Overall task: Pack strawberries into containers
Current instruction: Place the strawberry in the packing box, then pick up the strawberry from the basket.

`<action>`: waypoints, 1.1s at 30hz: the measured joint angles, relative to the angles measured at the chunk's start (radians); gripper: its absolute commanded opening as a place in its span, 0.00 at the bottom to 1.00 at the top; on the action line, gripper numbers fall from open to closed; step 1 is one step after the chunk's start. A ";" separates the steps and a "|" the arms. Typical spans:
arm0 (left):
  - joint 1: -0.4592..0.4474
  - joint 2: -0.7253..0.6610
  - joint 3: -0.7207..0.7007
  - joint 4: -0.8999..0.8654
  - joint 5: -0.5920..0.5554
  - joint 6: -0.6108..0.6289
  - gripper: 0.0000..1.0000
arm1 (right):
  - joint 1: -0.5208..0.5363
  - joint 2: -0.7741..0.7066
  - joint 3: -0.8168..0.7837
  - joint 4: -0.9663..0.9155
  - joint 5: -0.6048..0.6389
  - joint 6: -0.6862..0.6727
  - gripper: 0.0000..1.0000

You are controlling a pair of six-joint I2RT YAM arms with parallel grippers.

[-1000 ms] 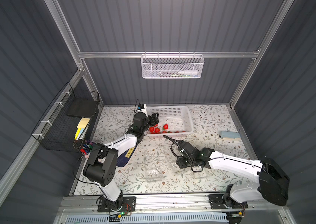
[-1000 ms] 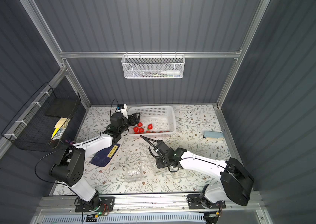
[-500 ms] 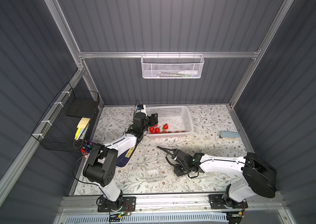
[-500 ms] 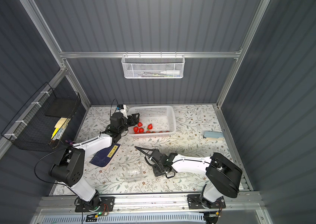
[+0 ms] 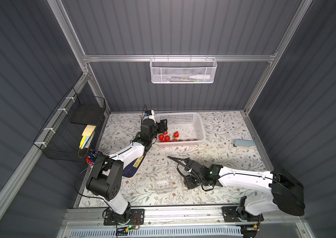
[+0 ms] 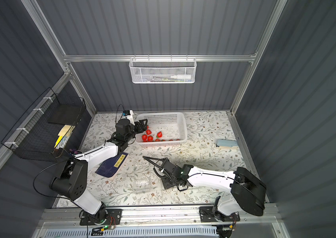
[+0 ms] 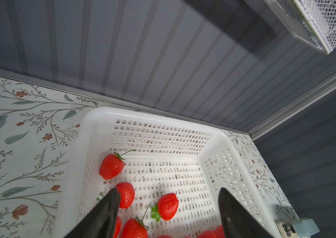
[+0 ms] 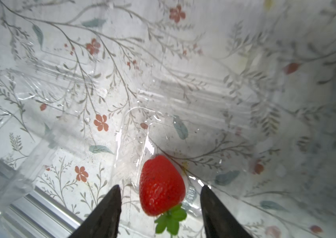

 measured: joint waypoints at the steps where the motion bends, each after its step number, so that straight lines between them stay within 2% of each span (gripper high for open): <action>1: 0.000 0.000 0.002 -0.001 -0.003 0.000 0.78 | 0.000 -0.020 0.011 -0.014 0.016 -0.008 0.61; 7: 0.000 0.001 0.020 -0.016 -0.064 0.001 0.80 | -0.032 -0.127 0.152 -0.076 0.128 -0.135 0.61; 13: 0.000 0.010 0.045 -0.039 -0.125 0.004 0.81 | -0.228 -0.073 0.353 0.005 0.108 -0.244 0.66; 17: 0.000 0.043 0.066 -0.045 -0.154 0.004 0.79 | -0.370 0.107 0.522 0.056 0.062 -0.270 0.67; 20: 0.000 0.069 0.066 -0.055 -0.169 0.004 0.78 | -0.433 0.280 0.656 0.067 0.029 -0.275 0.68; 28: 0.001 0.091 0.064 -0.073 -0.212 0.003 0.80 | -0.493 0.705 0.993 0.018 -0.061 -0.288 0.72; 33: 0.021 0.091 0.061 -0.072 -0.206 0.000 0.81 | -0.495 0.895 1.154 -0.040 -0.111 -0.293 0.73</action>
